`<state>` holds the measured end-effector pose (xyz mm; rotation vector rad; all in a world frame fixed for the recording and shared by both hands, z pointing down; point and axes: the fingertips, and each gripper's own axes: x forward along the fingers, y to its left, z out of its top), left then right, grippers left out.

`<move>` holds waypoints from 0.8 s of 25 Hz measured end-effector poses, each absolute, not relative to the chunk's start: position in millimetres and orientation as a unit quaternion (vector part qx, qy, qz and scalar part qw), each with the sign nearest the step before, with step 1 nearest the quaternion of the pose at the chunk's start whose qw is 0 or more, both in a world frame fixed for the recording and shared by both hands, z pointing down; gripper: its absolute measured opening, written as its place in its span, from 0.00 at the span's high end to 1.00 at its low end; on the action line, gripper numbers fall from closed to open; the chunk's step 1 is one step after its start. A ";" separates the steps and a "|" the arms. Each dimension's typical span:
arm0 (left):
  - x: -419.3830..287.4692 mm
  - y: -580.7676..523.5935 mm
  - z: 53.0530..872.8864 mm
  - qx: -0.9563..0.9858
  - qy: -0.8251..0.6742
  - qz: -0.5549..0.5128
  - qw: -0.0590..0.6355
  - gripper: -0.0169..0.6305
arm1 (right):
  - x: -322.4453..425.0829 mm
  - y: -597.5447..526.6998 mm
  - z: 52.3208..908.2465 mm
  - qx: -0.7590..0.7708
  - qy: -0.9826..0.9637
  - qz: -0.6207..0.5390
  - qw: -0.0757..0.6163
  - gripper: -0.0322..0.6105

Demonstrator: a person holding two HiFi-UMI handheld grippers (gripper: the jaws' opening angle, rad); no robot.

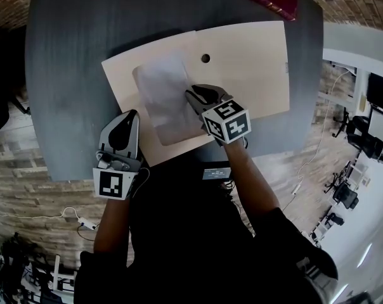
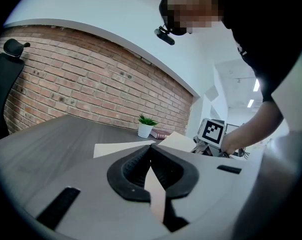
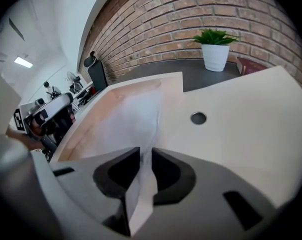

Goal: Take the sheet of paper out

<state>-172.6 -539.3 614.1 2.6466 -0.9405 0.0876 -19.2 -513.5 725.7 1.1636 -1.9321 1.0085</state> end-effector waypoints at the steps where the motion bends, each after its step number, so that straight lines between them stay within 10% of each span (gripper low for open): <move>1: -173.2 -538.9 613.9 0.929 -0.331 0.030 0.166 0.98 | -19.0 -513.5 725.9 0.445 -0.738 0.385 0.329 0.84; 20: -167.4 -539.4 594.0 0.932 -0.330 0.034 0.143 0.98 | 86.4 -501.9 703.9 0.538 -0.690 0.372 0.309 0.94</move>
